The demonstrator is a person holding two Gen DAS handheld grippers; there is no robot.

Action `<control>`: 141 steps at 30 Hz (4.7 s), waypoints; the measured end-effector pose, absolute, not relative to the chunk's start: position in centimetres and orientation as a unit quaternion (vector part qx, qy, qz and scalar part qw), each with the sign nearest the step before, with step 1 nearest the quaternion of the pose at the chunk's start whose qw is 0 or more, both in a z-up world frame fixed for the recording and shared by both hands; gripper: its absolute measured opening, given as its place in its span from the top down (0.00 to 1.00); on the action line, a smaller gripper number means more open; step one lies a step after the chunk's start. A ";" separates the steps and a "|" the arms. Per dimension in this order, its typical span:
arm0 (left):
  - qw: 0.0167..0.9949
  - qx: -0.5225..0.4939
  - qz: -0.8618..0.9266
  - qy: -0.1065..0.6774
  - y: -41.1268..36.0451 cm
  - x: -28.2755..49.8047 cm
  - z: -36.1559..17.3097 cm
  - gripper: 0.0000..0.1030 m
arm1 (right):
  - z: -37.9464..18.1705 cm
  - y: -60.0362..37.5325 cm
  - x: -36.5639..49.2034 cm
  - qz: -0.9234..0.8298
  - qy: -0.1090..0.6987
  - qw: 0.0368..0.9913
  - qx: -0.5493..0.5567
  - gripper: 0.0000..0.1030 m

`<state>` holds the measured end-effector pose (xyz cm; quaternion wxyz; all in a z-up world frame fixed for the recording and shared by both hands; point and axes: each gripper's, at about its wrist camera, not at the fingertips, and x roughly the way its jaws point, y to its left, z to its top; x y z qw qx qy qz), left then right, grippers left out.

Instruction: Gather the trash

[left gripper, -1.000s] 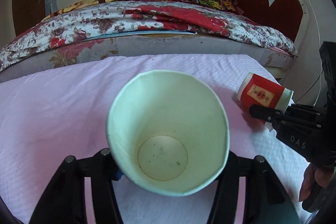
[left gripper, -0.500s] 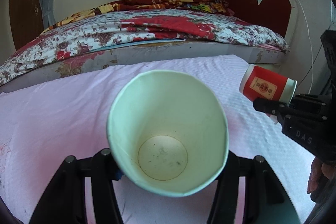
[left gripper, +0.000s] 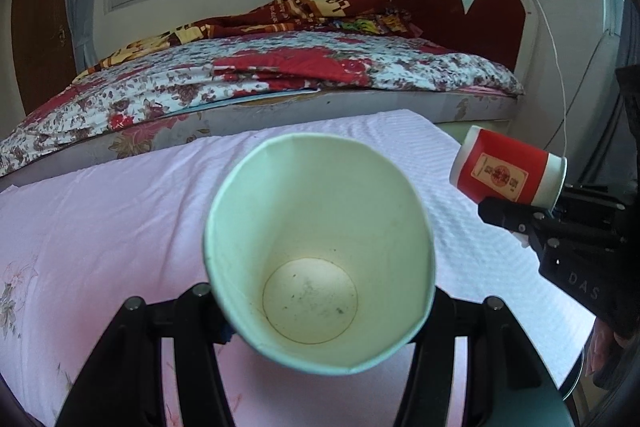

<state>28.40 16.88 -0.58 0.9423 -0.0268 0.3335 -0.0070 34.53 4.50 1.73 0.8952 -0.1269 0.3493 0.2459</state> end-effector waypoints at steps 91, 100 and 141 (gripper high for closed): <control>0.758 0.103 -0.371 0.526 -23.5 18.0 -16.3 0.45 | -18.5 -37.8 14.0 0.116 0.529 0.838 -0.063 0.94; 0.749 0.081 -0.367 0.545 -23.9 18.8 -18.6 0.11 | -21.8 -37.6 16.1 0.124 0.557 0.813 -0.118 0.58; 0.889 0.072 -0.216 0.398 -10.2 8.2 -4.5 0.02 | -3.5 -30.5 6.3 0.053 0.395 0.917 -0.009 0.00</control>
